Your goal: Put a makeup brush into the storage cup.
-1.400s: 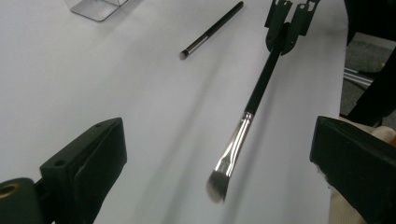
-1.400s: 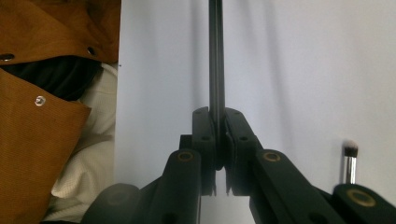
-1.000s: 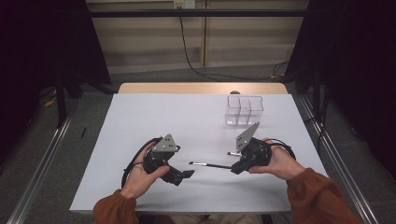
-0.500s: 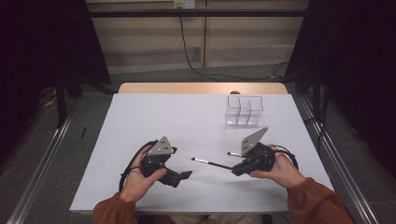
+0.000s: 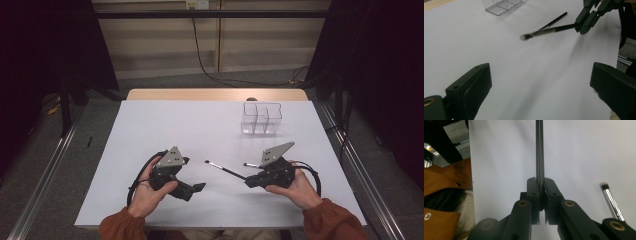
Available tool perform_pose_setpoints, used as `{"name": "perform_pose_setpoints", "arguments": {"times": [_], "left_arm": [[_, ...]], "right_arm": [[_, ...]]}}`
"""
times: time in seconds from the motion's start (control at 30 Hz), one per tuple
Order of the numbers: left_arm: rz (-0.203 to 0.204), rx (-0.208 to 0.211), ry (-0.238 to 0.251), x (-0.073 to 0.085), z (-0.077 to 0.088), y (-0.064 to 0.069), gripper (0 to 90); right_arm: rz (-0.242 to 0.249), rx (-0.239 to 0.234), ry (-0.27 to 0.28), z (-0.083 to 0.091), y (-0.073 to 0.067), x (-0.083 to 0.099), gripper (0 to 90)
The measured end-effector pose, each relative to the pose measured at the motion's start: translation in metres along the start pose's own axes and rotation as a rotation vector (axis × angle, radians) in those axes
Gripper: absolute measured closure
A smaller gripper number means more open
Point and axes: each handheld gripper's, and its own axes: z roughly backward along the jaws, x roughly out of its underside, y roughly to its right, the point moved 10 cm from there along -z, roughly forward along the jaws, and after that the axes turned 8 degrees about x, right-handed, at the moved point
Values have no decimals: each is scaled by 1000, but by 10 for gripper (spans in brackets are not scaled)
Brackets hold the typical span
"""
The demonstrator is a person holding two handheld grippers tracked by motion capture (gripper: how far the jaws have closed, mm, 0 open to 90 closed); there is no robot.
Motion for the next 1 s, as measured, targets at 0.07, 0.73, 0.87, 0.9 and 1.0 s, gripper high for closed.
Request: {"name": "perform_pose_setpoints", "arguments": {"times": [0.07, 0.73, 0.87, 0.9, 1.0], "left_arm": [[3, 2, 2, 0, 0, 0, 38], [0, -16, 28, -4, 1, -1, 38], [-16, -16, 39, -5, 2, 0, 38], [-16, -16, 39, -5, 2, 0, 38], [-9, -16, 48, -6, 3, 0, 38]], "right_arm": [[-15, -2, 29, 0, 0, -2, 839], [-29, -14, 222, -1, -8, -17, 839], [-38, -30, 285, 2, -11, -23, 839], [-38, -30, 285, 2, -11, -23, 839], [-31, -33, 325, 5, -14, -28, 839]]}}
